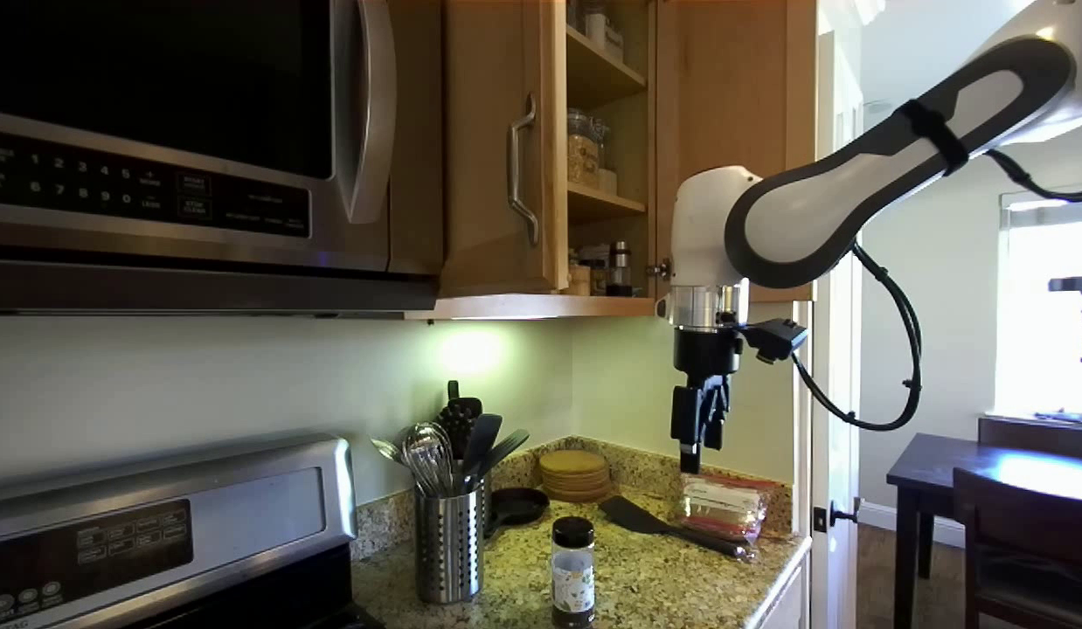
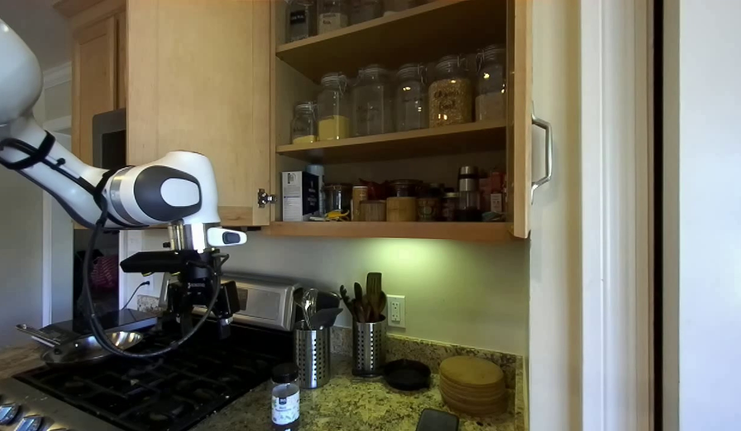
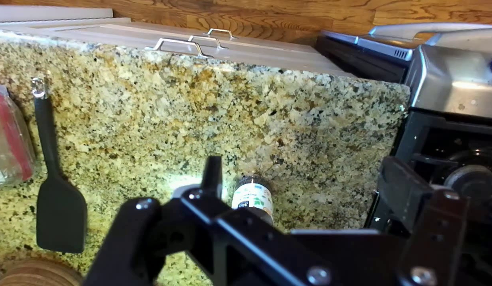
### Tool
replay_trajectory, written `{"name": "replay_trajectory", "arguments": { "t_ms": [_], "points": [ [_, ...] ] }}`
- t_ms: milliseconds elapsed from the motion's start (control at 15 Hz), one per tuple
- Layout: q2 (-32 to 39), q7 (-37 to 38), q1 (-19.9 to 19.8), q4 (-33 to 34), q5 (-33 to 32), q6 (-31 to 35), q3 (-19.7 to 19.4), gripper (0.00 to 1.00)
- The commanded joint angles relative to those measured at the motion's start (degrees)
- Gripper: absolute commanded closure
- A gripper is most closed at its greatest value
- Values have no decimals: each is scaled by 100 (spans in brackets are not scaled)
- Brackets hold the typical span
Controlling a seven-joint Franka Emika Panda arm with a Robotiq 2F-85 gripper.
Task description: Pick the bottle on the counter, put it in the cupboard then close the cupboard
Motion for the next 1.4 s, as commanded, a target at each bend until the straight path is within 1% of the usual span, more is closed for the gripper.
{"name": "replay_trajectory", "arguments": {
  "t_ms": [0,333,467,667,800,1067,1200,1333],
  "points": [
    [241,555,-9,67,-357,568,142,0],
    [971,1043,-28,324,-667,1294,233,0],
    [1477,1182,-55,526,-853,1646,192,0],
    [2190,1453,-14,878,-1190,1931,85,0],
    [2625,1554,76,1163,-1345,2000,-52,0],
    [3337,1507,238,1755,-1322,2035,-326,0],
    [3584,1471,306,2013,-1254,1956,-448,0],
    [3657,1438,343,2076,-1127,1907,-523,0]
  ]
}}
